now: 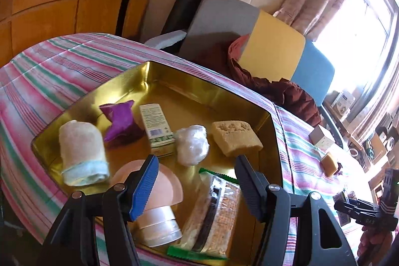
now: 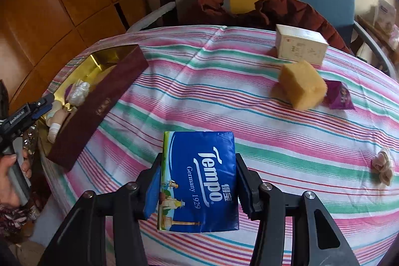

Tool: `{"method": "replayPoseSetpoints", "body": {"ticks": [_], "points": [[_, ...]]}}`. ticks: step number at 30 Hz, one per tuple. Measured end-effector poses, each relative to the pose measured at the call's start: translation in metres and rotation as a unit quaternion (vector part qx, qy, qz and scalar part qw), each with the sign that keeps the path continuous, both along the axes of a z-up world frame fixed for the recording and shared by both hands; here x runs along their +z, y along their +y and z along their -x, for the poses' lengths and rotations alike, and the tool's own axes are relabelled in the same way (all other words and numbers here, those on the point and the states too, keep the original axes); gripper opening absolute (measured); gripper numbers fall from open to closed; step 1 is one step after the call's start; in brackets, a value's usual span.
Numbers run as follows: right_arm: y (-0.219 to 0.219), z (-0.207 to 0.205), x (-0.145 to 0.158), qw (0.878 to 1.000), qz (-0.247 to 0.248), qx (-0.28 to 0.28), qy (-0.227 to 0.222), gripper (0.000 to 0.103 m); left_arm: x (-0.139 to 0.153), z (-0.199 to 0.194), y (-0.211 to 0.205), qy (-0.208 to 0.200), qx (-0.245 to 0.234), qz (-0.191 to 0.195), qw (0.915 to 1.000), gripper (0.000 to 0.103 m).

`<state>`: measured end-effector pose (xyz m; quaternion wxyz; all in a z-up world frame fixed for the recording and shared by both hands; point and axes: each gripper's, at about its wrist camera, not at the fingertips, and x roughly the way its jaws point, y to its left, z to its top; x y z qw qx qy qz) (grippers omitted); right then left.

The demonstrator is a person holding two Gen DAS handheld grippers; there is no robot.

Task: Organize objects
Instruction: 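Lower the blue Tempo pack into the gold tray and open the right gripper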

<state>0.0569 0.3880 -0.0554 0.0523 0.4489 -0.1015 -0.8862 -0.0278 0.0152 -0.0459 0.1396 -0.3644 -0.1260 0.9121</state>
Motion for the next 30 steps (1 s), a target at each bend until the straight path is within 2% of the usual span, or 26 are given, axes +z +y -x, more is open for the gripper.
{"method": "replayPoseSetpoints", "body": {"ticks": [2, 7, 12, 16, 24, 28, 30], "points": [[-0.025, 0.009, 0.012, 1.000, 0.014, 0.023, 0.012, 0.053, 0.002, -0.002, -0.004, 0.006, 0.006, -0.001, 1.0000, 0.064], [-0.090, 0.035, 0.041, 0.996, 0.014, 0.082, 0.041, 0.053, 0.009, 0.000, -0.017, 0.008, 0.026, -0.010, 0.9996, 0.064], [-0.144, 0.066, 0.052, 0.992, 0.013, 0.116, 0.044, 0.053, 0.014, 0.002, -0.031, 0.004, 0.047, -0.026, 0.9986, 0.064], [-0.173, 0.094, 0.043, 0.992, 0.017, 0.120, 0.019, 0.053, 0.019, 0.003, -0.040, 0.004, 0.061, -0.038, 0.9974, 0.064], [-0.201, 0.143, 0.005, 0.992, 0.001, 0.106, -0.074, 0.053, 0.024, 0.006, -0.057, 0.005, 0.085, -0.058, 0.9947, 0.064], [-0.201, 0.162, -0.008, 0.992, -0.032, 0.080, -0.088, 0.053, 0.024, 0.007, -0.059, 0.003, 0.085, -0.063, 0.9944, 0.064], [-0.201, 0.166, -0.011, 0.993, -0.054, 0.067, -0.077, 0.053, 0.024, 0.007, -0.057, 0.002, 0.083, -0.061, 0.9947, 0.064]]}}
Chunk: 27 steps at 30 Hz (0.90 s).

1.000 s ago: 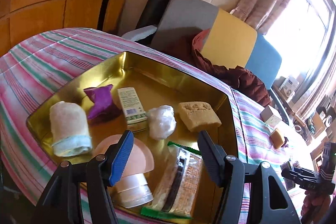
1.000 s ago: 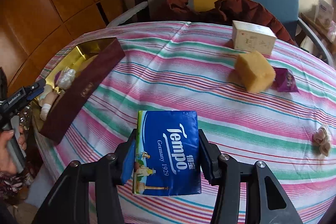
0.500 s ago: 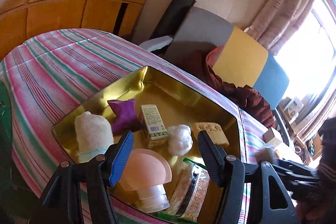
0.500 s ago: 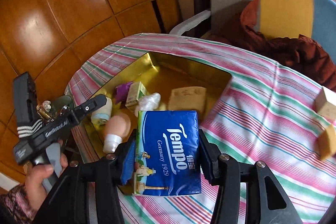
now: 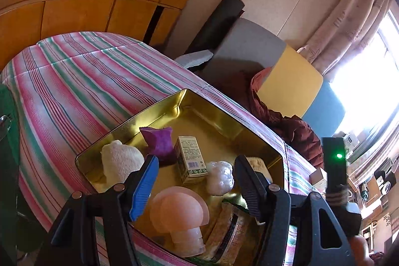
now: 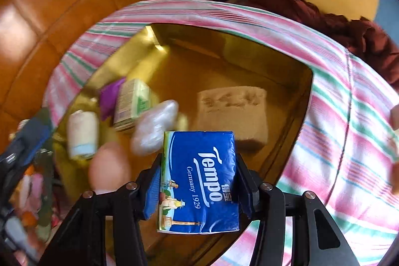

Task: Organize objects
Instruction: 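Lower the blue Tempo pack into the gold tray and open the right gripper, then move both grippers back from the tray toward the remaining items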

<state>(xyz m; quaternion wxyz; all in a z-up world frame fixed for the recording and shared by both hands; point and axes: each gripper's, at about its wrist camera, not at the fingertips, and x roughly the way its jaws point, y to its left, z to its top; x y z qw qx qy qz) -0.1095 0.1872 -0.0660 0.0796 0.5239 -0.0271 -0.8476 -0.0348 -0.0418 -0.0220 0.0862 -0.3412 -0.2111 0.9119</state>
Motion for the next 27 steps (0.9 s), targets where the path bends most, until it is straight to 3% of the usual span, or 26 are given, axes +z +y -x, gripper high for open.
{"method": "replayPoseSetpoints", "body": {"ticks": [6, 12, 21, 27], "points": [[0.014, -0.019, 0.019, 0.997, -0.006, -0.019, 0.077, 0.074, -0.001, -0.001, 0.007, -0.001, -0.010, 0.005, 0.9999, 0.064], [0.025, -0.041, 0.037, 0.992, 0.001, -0.028, 0.123, 0.074, -0.007, -0.003, 0.019, -0.009, -0.024, 0.015, 0.9996, 0.064], [0.036, -0.072, 0.043, 0.988, -0.012, -0.037, 0.147, 0.075, -0.014, -0.010, 0.043, -0.013, -0.058, 0.036, 0.9976, 0.064], [0.058, -0.090, 0.037, 0.989, -0.006, -0.059, 0.135, 0.077, -0.014, -0.014, 0.060, -0.015, -0.091, 0.034, 0.9952, 0.064]]}}
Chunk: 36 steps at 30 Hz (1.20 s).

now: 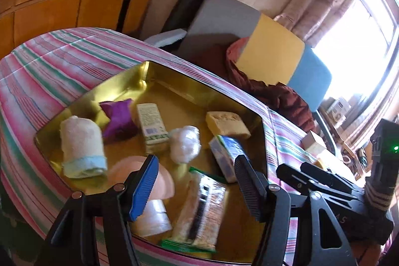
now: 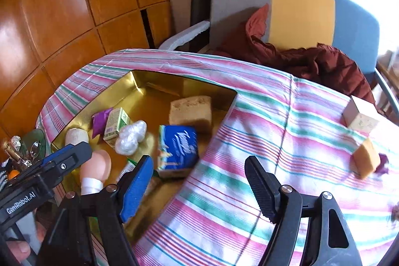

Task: Organize objects
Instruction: 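Move both grippers back from the tray toward the remaining items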

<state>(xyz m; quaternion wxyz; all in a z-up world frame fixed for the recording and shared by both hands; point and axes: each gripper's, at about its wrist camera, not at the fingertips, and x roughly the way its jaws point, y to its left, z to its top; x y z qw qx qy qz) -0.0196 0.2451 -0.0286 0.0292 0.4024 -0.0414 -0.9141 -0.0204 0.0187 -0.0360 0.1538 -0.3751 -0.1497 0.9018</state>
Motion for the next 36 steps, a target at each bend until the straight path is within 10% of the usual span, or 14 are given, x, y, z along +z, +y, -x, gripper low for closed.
{"method": "replayPoseSetpoints", "body": {"ticks": [20, 36], "points": [[0.132, -0.070, -0.055, 0.992, -0.011, -0.099, -0.074, 0.078, 0.006, -0.061, 0.100, 0.066, -0.185, 0.059, 0.9787, 0.064], [0.318, -0.126, -0.036, 0.963, -0.074, -0.256, -0.044, 0.084, -0.015, -0.098, 0.145, 0.045, -0.275, 0.071, 0.9578, 0.064]]}}
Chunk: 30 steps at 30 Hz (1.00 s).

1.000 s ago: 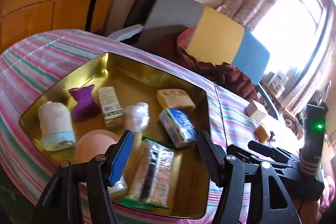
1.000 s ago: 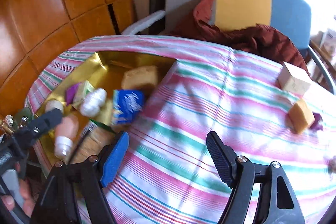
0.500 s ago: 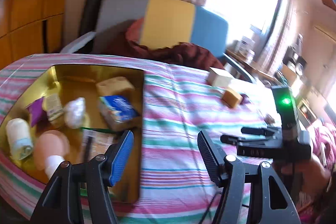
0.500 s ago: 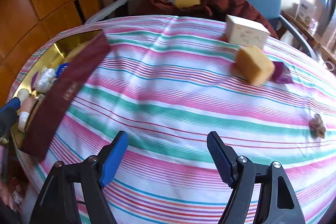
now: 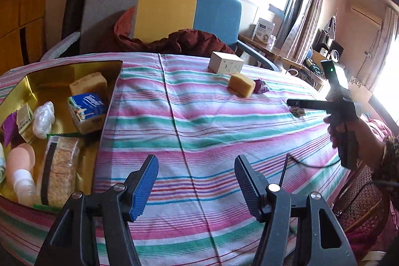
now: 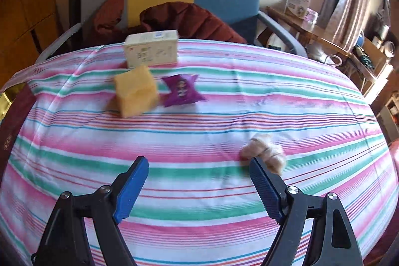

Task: Organize objects
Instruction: 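Move both grippers back from the tray toward the remaining items, then grasp the cream knotted sock with right gripper while left grasps the yellow sponge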

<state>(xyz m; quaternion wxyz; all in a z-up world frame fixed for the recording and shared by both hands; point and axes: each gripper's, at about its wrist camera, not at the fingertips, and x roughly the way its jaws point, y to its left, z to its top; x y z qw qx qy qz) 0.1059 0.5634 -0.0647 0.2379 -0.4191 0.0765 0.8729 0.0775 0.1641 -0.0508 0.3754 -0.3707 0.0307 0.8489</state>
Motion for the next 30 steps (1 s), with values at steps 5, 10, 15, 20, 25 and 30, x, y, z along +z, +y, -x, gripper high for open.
{"method": "replayPoseSetpoints", "body": {"ticks": [5, 10, 15, 20, 25, 30], "points": [[0.050, -0.009, -0.002, 0.999, 0.019, -0.044, 0.024, 0.085, -0.005, -0.004, 0.012, -0.009, -0.014, 0.010, 0.9998, 0.064], [0.078, -0.006, -0.024, 0.994, 0.083, -0.074, 0.014, 0.086, -0.011, -0.010, 0.026, -0.013, -0.032, 0.024, 0.9991, 0.064], [0.081, 0.002, -0.037, 0.991, 0.113, -0.076, 0.002, 0.082, -0.019, -0.010, 0.034, -0.025, -0.039, 0.035, 0.9983, 0.064], [0.079, 0.003, -0.037, 0.993, 0.100, -0.070, -0.008, 0.064, -0.023, -0.011, 0.038, -0.027, -0.043, 0.042, 0.9979, 0.064], [0.076, 0.002, -0.035, 0.992, 0.106, -0.062, -0.014, 0.049, -0.024, -0.009, 0.042, -0.031, -0.044, 0.044, 0.9976, 0.064], [0.064, 0.005, -0.032, 0.991, 0.129, -0.044, -0.013, 0.048, -0.021, -0.002, 0.050, -0.027, -0.043, 0.047, 0.9976, 0.064]]}}
